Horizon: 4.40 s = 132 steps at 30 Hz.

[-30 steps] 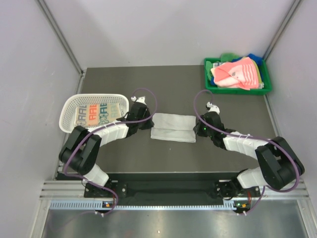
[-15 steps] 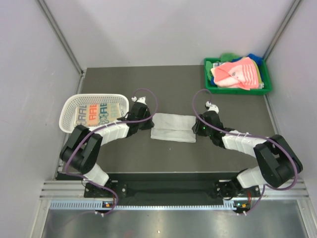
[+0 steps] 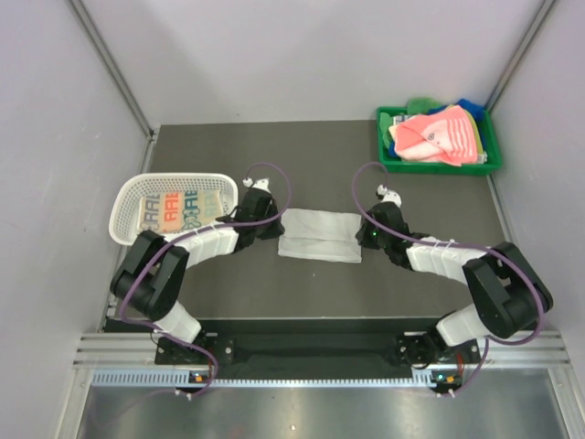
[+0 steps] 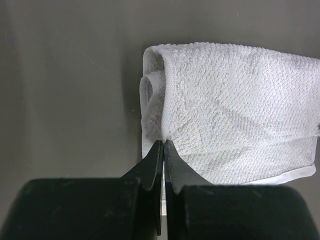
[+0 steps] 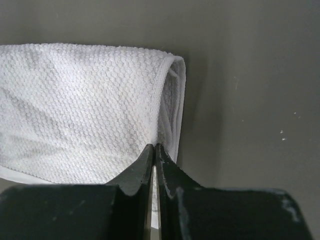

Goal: Fold and stack the towels
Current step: Fold the towel, then neatly place the folded towel into the bin

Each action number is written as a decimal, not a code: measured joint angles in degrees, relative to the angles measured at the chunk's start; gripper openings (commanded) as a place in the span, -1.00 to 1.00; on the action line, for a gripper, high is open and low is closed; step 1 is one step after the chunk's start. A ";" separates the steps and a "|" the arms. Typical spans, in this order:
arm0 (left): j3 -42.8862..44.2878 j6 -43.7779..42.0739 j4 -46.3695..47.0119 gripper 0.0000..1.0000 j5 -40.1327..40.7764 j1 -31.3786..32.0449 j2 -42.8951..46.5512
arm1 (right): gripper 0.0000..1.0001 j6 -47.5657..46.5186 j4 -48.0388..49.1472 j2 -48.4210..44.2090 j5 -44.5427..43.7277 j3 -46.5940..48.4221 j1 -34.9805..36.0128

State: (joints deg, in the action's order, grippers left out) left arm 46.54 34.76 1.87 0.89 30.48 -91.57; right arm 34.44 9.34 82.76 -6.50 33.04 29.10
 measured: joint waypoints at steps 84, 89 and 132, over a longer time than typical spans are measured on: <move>4.37 1.25 -13.44 0.44 4.11 3.02 -0.13 | -0.50 0.04 -9.03 -4.46 -4.63 6.84 7.96; 4.33 1.29 -13.84 0.43 2.40 2.29 -1.84 | -0.51 -0.33 -7.56 1.49 -3.65 6.56 7.98; 9.97 3.93 -9.60 -1.00 1.86 3.50 -9.09 | 0.23 -3.78 -6.51 -9.81 3.52 2.34 1.09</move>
State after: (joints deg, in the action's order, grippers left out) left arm 56.51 38.70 -7.73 2.74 33.98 -100.66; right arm 30.65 2.83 72.95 -2.98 35.38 30.20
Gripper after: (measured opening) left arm 0.038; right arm 0.604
